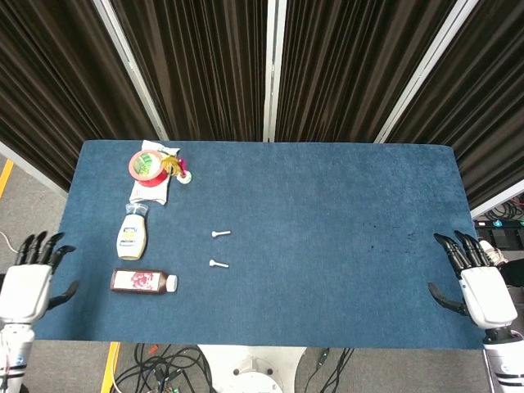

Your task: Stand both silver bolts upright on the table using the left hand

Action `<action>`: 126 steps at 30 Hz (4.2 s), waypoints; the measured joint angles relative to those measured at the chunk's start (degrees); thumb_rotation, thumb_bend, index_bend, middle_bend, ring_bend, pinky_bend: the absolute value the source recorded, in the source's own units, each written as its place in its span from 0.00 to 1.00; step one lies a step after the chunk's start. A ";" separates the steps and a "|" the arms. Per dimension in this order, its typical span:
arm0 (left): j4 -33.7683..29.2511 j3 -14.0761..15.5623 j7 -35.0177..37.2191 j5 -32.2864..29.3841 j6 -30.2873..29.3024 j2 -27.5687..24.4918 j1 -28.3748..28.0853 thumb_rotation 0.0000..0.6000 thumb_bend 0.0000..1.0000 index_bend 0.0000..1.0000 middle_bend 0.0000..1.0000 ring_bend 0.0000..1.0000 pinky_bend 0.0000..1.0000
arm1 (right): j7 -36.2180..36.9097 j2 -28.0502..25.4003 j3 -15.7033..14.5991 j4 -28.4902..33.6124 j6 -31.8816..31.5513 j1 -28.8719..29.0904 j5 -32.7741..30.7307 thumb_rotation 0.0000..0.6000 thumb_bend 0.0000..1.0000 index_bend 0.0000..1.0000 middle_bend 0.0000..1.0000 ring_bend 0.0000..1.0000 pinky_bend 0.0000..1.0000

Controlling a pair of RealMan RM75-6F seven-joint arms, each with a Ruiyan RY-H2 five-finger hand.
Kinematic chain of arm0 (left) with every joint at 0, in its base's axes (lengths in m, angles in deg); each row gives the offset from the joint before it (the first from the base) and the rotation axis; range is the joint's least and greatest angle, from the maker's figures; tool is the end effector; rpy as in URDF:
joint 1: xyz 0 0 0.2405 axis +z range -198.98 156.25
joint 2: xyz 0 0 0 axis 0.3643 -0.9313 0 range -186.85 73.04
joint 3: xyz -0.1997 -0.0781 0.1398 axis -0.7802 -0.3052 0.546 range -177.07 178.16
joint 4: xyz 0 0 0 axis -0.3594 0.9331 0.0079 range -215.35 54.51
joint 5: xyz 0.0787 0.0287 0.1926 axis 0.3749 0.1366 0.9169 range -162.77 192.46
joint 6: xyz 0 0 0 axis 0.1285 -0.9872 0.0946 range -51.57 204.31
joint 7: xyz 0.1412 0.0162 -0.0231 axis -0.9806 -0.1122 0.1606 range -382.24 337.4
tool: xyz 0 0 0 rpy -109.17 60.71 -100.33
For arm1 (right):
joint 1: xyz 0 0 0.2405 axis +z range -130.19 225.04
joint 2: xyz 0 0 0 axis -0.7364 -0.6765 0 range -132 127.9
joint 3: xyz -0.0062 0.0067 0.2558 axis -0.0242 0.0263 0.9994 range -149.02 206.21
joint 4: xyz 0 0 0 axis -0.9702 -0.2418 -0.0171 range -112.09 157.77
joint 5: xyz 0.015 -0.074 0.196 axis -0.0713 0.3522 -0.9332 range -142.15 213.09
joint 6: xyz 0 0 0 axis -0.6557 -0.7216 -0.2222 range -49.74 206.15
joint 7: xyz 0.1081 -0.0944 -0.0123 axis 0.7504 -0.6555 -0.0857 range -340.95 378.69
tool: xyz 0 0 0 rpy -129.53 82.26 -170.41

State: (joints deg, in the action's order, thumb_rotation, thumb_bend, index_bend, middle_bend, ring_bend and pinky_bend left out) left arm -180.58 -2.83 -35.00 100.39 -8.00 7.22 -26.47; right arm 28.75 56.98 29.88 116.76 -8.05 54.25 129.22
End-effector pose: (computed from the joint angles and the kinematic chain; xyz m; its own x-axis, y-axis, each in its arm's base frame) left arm -0.2828 0.1816 0.1473 0.4700 0.0121 0.8826 0.8826 -0.0220 -0.4696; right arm -0.2894 -0.1840 0.1753 0.3033 -0.0177 0.9527 -0.9397 -0.1714 0.2960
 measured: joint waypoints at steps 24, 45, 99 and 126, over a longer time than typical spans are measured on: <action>9.95 -12.70 -9.87 -17.01 32.17 21.94 -35.15 1.00 0.30 0.36 0.13 0.00 0.00 | -4.40 -2.20 -0.18 3.82 -0.11 -1.39 -1.67 1.00 0.22 0.03 0.13 0.00 0.00; 25.12 -12.60 -25.00 -45.44 34.12 37.66 -47.43 1.00 0.34 0.43 0.13 0.00 0.00 | -4.09 -2.56 -0.02 3.98 0.22 -1.81 -2.24 1.00 0.22 0.03 0.13 0.00 0.00; 24.37 -14.02 -11.87 -43.42 31.80 37.91 -48.06 1.00 0.39 0.54 0.15 0.00 0.00 | -3.08 -2.51 0.08 3.44 0.00 -2.72 -2.49 1.00 0.22 0.03 0.14 0.00 0.00; 30.35 -13.72 -0.99 -37.53 33.77 38.22 -44.64 1.00 0.39 0.46 0.15 0.00 0.00 | -3.26 -2.57 0.19 3.73 -0.35 -2.86 -2.11 1.00 0.22 0.03 0.14 0.00 0.00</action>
State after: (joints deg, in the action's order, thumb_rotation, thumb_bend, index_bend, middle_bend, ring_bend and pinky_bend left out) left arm -150.23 -16.55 -35.99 62.86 25.77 45.45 -71.11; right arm 25.50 54.41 30.07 120.49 -8.39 51.39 127.11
